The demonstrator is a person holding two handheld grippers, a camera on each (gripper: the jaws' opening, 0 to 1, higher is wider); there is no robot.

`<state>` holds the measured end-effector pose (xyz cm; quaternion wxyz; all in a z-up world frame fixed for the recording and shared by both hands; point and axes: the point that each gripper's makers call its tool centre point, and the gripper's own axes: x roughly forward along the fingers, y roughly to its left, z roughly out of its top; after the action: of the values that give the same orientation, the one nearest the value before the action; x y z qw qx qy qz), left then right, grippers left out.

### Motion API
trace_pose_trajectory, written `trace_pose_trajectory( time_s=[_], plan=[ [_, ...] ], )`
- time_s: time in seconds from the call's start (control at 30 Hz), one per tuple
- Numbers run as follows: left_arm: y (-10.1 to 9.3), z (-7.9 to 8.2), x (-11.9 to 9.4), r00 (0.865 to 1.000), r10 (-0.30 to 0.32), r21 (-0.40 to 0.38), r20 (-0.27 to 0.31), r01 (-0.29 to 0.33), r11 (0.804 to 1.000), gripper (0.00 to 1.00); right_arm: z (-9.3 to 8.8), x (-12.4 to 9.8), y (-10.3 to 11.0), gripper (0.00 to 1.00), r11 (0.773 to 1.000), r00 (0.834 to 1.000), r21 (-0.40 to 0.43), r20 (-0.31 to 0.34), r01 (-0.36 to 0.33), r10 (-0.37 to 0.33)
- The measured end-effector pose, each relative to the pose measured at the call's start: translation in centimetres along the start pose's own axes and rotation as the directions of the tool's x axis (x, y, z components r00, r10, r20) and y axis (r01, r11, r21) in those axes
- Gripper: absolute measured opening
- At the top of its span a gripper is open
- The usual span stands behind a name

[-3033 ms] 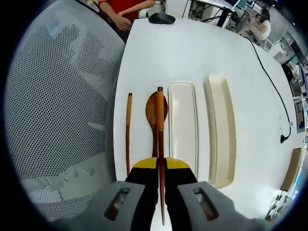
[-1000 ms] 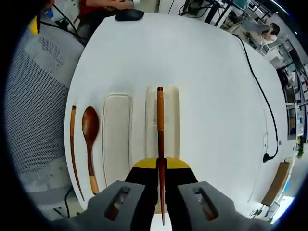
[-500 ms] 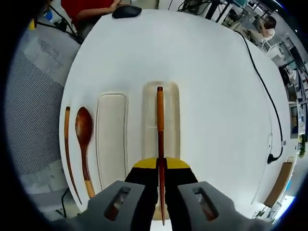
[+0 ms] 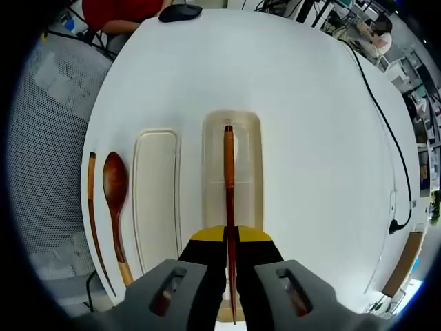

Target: Arrange the utensils inside the cutlery case until each visible utensil rests in its matching compartment.

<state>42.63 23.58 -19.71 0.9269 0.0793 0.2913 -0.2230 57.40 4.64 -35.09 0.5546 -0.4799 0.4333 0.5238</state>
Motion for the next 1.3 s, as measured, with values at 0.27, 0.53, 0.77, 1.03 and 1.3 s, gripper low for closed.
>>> trace_pose_trajectory(
  time_s=[0.27, 0.53, 0.77, 1.03, 1.3],
  plan=[
    [-0.04, -0.11, 0.08, 1.000, -0.004, -0.004, -0.008, 0.004, 1.000, 0.65, 0.25, 0.05, -0.27, 0.00, 1.000, 1.000, 0.007, 0.016, 0.003, -0.003],
    [-0.02, -0.17, 0.14, 1.000, -0.003, -0.006, -0.010, 0.003, 1.000, 0.65, 0.63, 0.07, -0.50, 0.00, 1.000, 0.999, 0.030, 0.036, 0.000, -0.001],
    [-0.04, -0.22, 0.14, 1.000, -0.004, -0.008, -0.012, 0.004, 1.000, 0.65, 0.48, 0.54, -0.39, 0.00, 0.999, 0.999, 0.034, 0.034, -0.011, 0.010],
    [-0.07, -0.23, 0.18, 1.000, -0.005, -0.005, -0.015, 0.005, 1.000, 0.65, 0.45, 0.76, -0.03, 0.01, 0.999, 0.999, 0.028, 0.030, -0.026, 0.025],
    [-0.09, -0.23, 0.21, 1.000, -0.006, -0.005, -0.016, 0.006, 1.000, 0.65, 0.67, 0.20, -0.37, 0.08, 0.997, 0.998, 0.077, 0.062, -0.023, 0.018]
  ],
)
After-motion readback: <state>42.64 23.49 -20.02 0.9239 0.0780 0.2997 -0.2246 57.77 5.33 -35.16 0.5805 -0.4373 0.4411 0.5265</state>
